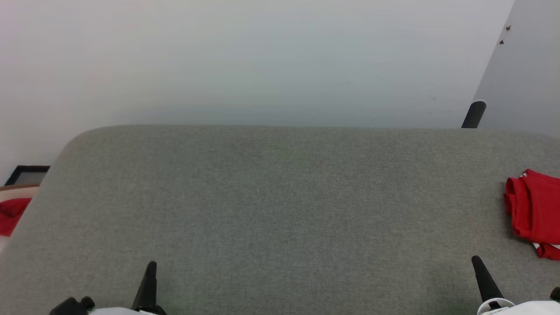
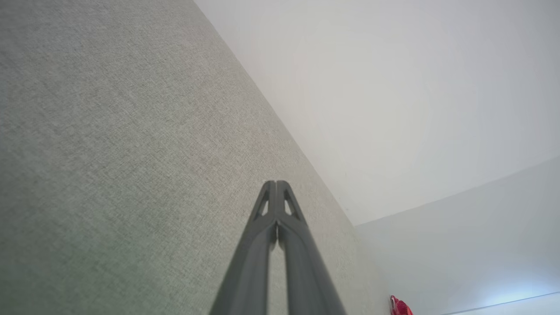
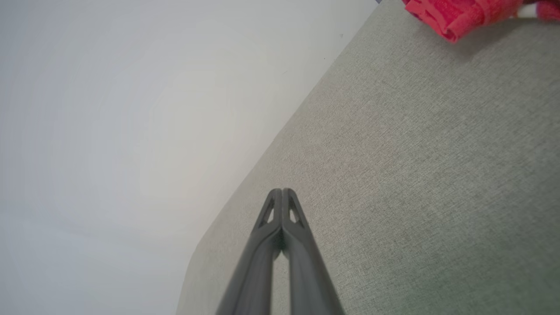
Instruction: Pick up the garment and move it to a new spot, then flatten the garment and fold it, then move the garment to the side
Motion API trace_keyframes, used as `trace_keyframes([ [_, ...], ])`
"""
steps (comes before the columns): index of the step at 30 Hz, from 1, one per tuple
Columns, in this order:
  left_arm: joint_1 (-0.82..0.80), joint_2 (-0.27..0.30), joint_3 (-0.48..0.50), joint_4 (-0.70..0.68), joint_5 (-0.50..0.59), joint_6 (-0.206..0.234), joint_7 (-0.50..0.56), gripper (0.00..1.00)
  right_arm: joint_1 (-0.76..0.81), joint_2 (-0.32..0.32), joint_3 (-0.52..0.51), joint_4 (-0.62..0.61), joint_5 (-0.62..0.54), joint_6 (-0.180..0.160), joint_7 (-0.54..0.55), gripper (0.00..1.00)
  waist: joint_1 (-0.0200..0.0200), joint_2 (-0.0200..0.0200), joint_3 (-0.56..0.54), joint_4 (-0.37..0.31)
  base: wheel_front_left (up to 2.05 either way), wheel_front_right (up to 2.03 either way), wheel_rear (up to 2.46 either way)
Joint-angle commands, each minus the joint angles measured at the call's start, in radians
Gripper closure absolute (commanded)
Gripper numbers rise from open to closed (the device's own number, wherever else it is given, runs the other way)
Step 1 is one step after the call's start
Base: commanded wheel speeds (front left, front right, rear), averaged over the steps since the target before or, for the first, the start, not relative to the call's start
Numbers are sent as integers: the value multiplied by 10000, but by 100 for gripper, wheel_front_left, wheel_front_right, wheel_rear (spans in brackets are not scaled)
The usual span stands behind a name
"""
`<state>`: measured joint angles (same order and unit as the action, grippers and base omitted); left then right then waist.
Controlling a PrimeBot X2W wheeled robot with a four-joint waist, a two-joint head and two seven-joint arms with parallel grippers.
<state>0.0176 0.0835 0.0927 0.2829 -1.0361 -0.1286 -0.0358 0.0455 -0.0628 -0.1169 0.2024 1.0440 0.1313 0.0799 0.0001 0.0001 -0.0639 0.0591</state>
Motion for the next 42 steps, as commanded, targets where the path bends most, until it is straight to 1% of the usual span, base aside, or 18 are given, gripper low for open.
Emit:
trace_keyframes([
  [1,-261,21,35,-128,-234,-18,41,100,-311,-19,16,-73,211,-4,2,100,-1,-1,12,-11,0,0,0],
  [18,-590,-87,96,-215,-1943,-23,503,100,-703,25,23,80,1895,-4,113,100,-1,-1,176,-155,0,0,0],
  [42,-979,-220,166,-312,-3935,-29,1039,100,-1201,86,34,264,3886,-6,234,100,-1,-1,406,-358,0,0,0],
])
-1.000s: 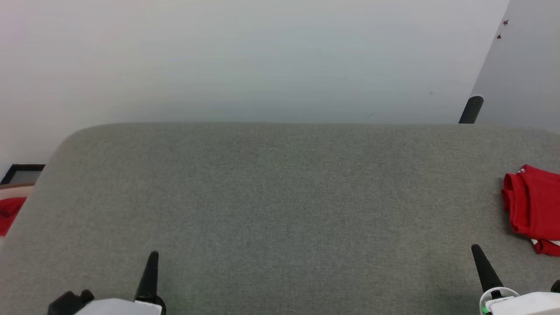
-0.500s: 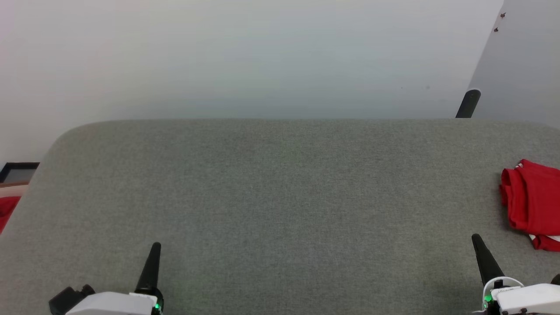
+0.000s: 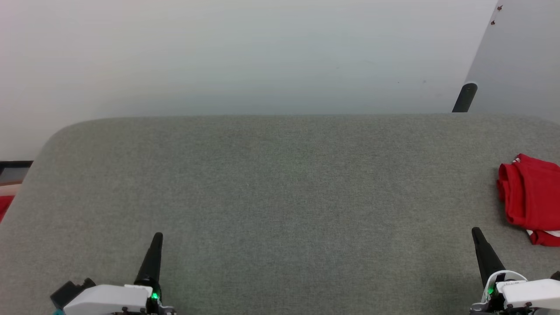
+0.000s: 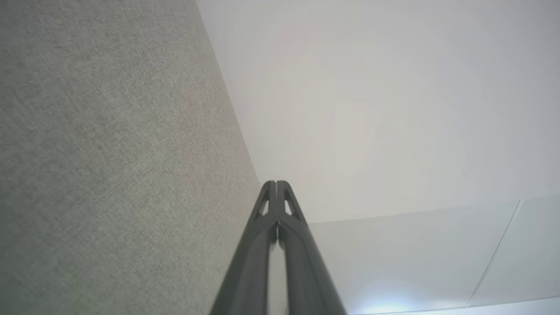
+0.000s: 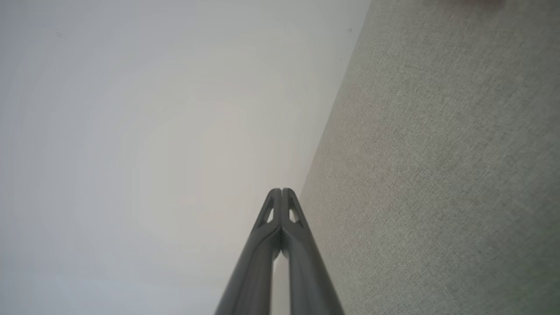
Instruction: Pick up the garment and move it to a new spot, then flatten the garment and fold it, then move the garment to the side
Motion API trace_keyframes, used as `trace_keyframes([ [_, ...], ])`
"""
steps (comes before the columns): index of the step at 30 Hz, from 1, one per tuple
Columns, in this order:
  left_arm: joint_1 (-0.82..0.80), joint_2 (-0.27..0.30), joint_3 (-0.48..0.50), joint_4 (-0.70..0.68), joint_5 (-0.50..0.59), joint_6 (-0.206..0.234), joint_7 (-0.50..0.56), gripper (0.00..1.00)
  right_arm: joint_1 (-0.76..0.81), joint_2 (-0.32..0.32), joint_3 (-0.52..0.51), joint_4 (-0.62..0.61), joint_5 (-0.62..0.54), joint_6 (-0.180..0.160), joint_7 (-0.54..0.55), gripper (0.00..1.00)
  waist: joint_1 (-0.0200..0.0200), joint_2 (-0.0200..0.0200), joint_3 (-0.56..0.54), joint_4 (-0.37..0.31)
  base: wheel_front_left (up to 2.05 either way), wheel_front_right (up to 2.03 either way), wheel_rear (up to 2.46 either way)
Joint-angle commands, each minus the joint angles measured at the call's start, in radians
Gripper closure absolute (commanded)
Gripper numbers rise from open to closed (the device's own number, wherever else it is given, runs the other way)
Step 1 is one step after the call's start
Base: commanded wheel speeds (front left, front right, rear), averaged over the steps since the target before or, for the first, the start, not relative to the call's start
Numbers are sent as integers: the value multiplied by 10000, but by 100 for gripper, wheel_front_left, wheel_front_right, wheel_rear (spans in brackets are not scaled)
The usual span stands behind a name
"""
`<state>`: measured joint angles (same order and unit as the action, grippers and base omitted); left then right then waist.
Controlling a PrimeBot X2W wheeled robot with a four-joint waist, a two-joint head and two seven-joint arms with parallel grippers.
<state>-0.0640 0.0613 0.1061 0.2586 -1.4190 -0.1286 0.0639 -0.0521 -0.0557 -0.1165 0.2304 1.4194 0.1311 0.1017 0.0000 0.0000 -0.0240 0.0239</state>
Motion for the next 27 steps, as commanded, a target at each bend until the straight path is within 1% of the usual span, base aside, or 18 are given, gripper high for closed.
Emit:
trace_keyframes([
  [1,-178,-4,35,-72,-187,-31,58,100,-245,17,31,-12,208,-4,23,100,0,0,16,-15,0,0,0],
  [27,-490,-122,96,-143,-1917,-37,503,100,-640,73,40,149,1901,-5,140,100,0,0,257,-227,0,0,0],
])
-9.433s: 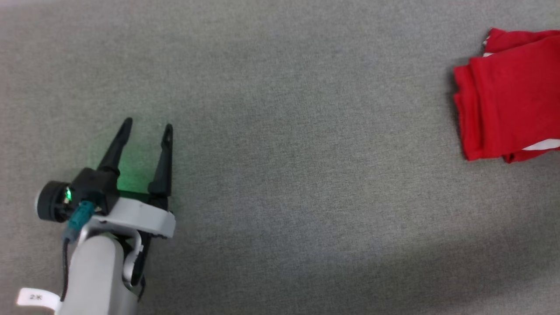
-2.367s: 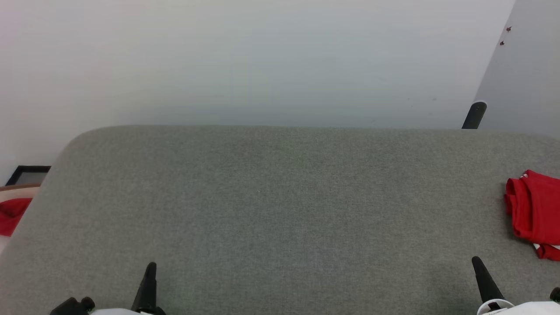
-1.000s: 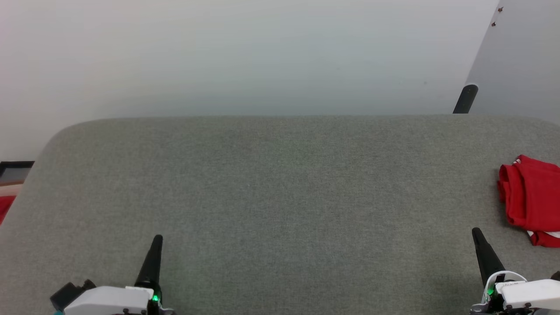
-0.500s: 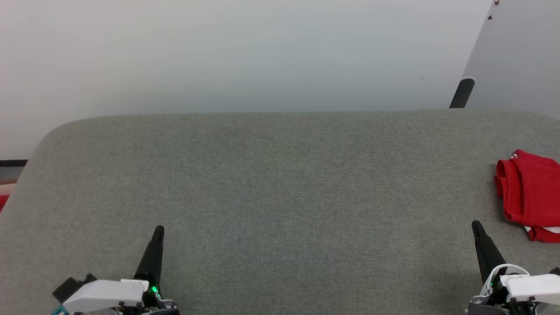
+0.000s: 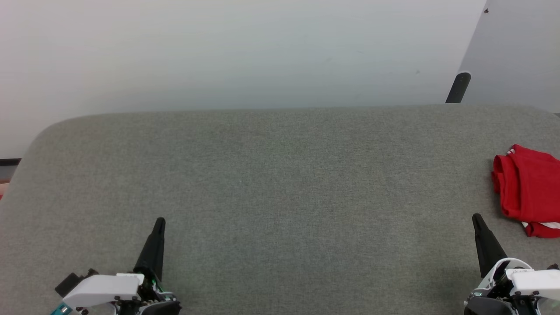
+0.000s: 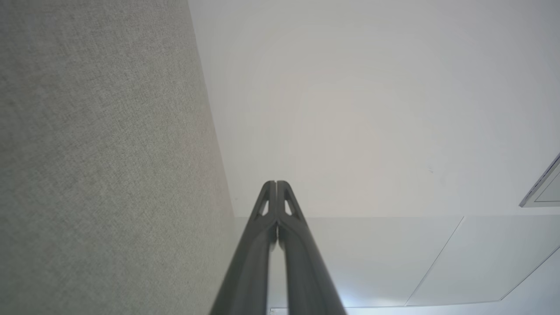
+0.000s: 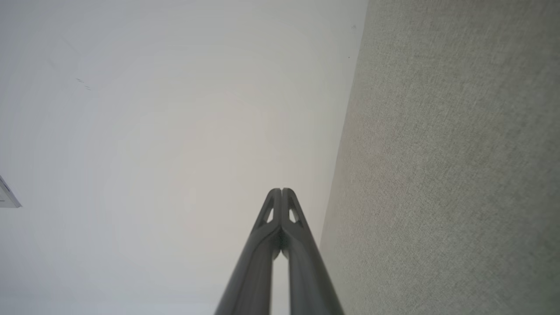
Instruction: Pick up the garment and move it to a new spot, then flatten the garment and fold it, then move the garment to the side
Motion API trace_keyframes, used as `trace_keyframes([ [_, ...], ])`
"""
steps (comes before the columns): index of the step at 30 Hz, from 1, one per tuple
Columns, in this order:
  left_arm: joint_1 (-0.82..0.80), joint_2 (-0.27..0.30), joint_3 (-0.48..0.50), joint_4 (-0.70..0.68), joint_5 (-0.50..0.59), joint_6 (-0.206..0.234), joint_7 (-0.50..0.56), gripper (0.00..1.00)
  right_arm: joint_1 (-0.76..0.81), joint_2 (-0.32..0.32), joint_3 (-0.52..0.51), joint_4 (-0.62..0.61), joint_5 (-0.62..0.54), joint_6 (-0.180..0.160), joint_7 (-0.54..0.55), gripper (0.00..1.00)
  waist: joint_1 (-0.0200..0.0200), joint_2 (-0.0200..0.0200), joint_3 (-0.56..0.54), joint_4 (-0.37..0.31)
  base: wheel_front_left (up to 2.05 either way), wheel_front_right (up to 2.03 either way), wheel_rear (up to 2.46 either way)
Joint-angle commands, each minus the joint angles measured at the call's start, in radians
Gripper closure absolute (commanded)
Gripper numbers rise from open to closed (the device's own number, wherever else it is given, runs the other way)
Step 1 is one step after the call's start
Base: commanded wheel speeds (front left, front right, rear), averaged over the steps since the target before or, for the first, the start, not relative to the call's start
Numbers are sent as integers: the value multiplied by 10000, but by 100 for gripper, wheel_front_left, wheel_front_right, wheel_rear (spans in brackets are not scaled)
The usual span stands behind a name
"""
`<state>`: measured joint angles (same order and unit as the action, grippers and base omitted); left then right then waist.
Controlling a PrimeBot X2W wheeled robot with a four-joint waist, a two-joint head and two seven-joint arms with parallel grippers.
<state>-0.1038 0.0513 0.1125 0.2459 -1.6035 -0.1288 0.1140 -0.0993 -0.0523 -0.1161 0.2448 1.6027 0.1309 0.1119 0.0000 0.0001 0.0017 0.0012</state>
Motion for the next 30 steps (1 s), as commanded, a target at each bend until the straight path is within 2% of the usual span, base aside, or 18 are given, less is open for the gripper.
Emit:
trace_keyframes([
  [1,-108,-27,35,-19,-112,-35,26,100,-191,40,37,10,129,-5,35,100,0,-1,9,-9,0,0,0],
  [30,-107,-19,31,-20,-107,-35,33,100,-124,38,38,8,121,-3,22,100,0,-1,14,-12,0,0,0],
])
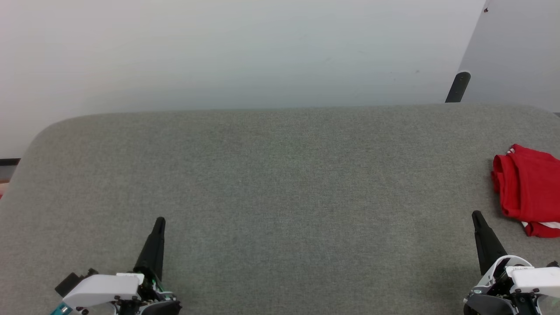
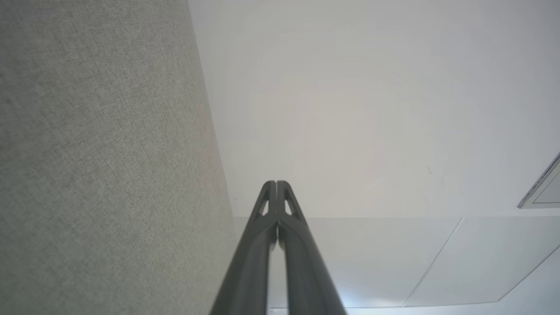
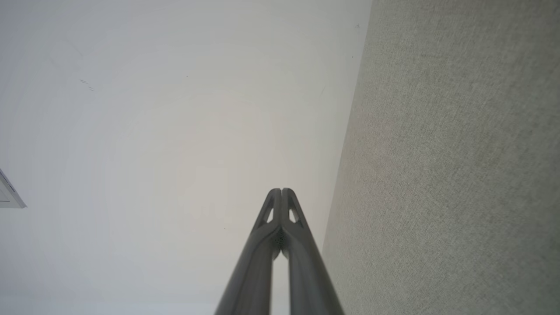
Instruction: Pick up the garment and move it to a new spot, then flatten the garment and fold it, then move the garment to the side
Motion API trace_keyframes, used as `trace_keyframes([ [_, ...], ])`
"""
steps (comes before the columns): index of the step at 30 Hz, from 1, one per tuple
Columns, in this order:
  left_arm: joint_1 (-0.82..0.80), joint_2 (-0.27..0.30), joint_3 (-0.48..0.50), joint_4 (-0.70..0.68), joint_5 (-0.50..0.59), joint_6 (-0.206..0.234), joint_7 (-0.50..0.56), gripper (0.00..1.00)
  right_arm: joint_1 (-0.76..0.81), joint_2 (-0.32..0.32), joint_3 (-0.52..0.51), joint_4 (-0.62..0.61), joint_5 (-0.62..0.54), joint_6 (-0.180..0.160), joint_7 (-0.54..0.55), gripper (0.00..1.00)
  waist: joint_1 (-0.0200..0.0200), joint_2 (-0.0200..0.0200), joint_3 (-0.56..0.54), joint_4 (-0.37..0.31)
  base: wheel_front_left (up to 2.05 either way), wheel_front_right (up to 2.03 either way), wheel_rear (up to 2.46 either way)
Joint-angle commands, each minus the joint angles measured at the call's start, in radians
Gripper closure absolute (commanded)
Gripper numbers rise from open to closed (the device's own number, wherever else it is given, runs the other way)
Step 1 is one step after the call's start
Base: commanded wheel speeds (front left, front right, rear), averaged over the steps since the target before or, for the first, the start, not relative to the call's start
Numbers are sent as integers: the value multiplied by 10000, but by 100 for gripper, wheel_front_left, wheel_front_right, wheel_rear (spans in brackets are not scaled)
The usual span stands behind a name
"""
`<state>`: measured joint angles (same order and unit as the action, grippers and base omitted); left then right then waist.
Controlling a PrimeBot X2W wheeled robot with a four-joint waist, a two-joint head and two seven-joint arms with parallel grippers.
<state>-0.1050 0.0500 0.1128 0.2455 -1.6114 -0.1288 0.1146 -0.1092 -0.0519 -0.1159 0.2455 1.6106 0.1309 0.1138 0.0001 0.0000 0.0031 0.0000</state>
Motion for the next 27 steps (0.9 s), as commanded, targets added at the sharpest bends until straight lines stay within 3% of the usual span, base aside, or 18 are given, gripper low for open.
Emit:
trace_keyframes([
  [1,-95,-6,27,-17,-28,-35,26,100,-24,34,36,1,42,-3,3,100,-1,0,0,0,0,0,0],
  [27,-95,-6,26,-18,-29,-36,26,100,-24,34,37,0,44,-3,2,100,-1,0,0,0,0,0,0],
])
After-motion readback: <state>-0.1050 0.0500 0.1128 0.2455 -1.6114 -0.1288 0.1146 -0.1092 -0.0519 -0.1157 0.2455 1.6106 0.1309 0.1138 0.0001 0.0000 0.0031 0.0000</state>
